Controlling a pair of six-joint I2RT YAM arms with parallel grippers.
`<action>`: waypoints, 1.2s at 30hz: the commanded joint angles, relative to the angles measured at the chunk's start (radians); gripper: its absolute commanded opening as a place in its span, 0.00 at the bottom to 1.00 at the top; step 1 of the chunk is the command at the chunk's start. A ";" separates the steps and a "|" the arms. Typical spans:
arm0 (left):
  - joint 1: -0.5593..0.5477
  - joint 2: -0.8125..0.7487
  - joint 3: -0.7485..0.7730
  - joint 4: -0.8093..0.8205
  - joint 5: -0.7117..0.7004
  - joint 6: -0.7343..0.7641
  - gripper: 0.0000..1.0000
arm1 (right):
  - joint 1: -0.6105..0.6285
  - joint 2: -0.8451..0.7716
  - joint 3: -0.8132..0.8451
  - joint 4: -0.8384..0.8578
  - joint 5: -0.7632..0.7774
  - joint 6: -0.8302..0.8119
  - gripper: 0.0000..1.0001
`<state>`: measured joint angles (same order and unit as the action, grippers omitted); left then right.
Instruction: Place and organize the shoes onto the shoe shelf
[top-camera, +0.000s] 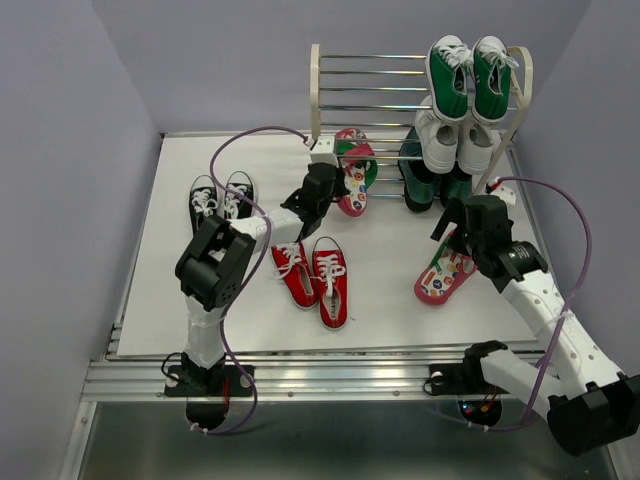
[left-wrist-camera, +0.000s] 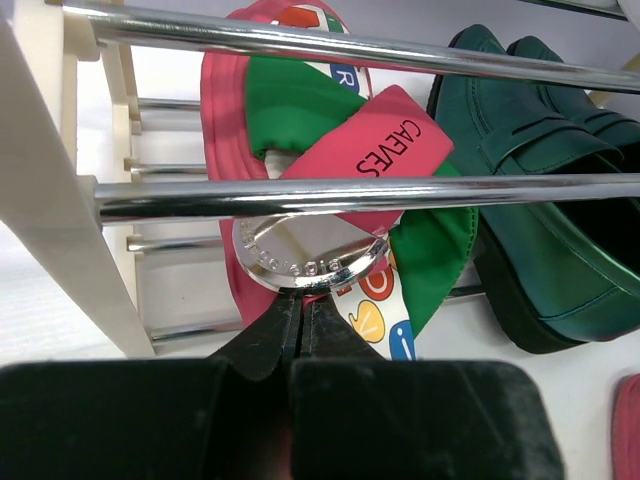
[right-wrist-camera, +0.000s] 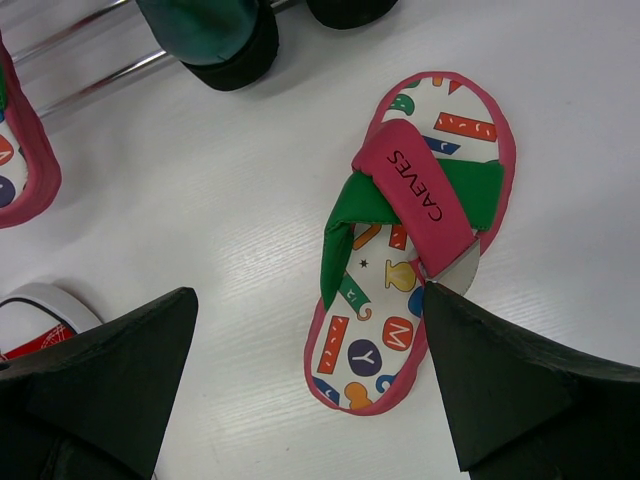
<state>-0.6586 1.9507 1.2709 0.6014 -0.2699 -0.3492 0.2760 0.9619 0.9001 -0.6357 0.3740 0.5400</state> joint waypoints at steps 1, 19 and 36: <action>0.007 -0.018 0.082 0.147 -0.026 0.044 0.00 | -0.001 -0.028 0.010 0.041 0.023 -0.014 1.00; 0.024 0.033 0.131 0.155 -0.066 0.061 0.00 | -0.001 -0.035 0.006 0.037 0.017 -0.023 1.00; 0.047 0.088 0.183 0.166 -0.052 0.075 0.00 | -0.001 -0.037 0.005 0.039 0.023 -0.018 1.00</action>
<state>-0.6243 2.0449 1.3712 0.6170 -0.3180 -0.2909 0.2760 0.9485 0.9001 -0.6357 0.3740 0.5339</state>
